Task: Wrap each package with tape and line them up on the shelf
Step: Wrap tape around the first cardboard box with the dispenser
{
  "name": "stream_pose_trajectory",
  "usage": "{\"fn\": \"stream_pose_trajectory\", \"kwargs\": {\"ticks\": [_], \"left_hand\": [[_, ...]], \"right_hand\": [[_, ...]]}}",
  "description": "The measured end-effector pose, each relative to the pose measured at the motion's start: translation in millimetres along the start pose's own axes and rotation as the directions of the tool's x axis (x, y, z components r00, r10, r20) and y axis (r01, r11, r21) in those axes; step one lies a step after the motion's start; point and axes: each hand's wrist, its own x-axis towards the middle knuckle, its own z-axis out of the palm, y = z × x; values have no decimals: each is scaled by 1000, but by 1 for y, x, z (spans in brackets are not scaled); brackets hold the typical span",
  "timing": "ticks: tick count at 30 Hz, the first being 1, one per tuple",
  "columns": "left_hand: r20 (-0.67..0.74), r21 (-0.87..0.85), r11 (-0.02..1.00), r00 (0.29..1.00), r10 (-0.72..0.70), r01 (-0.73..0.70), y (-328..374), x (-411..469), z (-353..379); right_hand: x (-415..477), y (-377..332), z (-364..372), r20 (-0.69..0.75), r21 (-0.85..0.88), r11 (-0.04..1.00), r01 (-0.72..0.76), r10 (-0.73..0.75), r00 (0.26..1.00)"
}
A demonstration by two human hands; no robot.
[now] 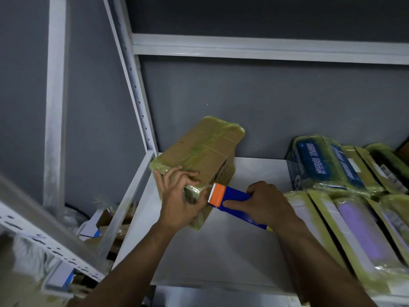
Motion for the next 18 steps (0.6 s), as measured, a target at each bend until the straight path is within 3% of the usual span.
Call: {"fn": "stream_pose_trajectory", "kwargs": {"ticks": [9, 18], "left_hand": [[-57, 10, 1000, 998, -14, 15, -1, 2, 8], [-35, -146, 988, 998, -54, 48, 1, 2, 7]], "right_hand": [[6, -4, 10, 14, -27, 1000, -7, 8, 1000], [-2, -13, 26, -12, -66, 996, -51, 50, 999]]}}
